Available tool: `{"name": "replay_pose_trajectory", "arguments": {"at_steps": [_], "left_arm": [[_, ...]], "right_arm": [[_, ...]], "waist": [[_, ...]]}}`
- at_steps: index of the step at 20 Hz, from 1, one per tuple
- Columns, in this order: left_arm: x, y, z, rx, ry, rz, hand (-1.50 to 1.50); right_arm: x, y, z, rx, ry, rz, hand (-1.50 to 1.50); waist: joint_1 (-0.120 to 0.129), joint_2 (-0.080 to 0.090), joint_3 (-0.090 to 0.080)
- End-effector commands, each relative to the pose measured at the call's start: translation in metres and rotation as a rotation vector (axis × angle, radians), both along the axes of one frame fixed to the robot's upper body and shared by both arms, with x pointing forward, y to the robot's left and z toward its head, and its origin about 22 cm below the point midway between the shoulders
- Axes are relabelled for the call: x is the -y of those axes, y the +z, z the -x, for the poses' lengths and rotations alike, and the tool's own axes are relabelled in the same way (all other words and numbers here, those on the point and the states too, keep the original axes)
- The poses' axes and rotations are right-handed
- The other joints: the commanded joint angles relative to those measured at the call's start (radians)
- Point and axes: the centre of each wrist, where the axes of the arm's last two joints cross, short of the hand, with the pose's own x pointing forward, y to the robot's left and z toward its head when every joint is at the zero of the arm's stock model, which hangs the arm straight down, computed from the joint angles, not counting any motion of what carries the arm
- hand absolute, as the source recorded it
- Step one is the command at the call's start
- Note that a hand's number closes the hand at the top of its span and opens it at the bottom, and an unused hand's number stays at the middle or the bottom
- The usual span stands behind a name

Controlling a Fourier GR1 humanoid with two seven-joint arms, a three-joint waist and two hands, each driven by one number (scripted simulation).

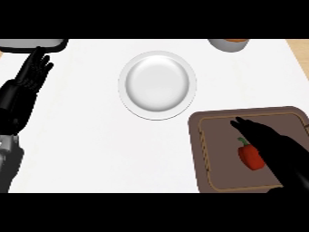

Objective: Pick the bell pepper from the tray and place it in the plate

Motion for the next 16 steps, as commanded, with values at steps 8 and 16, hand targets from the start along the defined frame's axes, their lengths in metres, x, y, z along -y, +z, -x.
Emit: {"name": "replay_pose_trajectory", "arguments": {"at_steps": [8, 16], "left_arm": [[0.011, 0.003, -0.012, -0.002, 0.003, 0.008, 0.0], [0.002, -0.006, 0.017, 0.001, 0.009, -0.001, 0.0]], "right_arm": [[-0.028, 0.01, -0.016, -0.095, -0.08, 0.176, -1.5], [0.006, -0.03, -0.022, -0.151, -0.158, 0.333, -1.5]], "waist": [[-0.002, 0.003, 0.004], [0.0, 0.001, 0.005]]}}
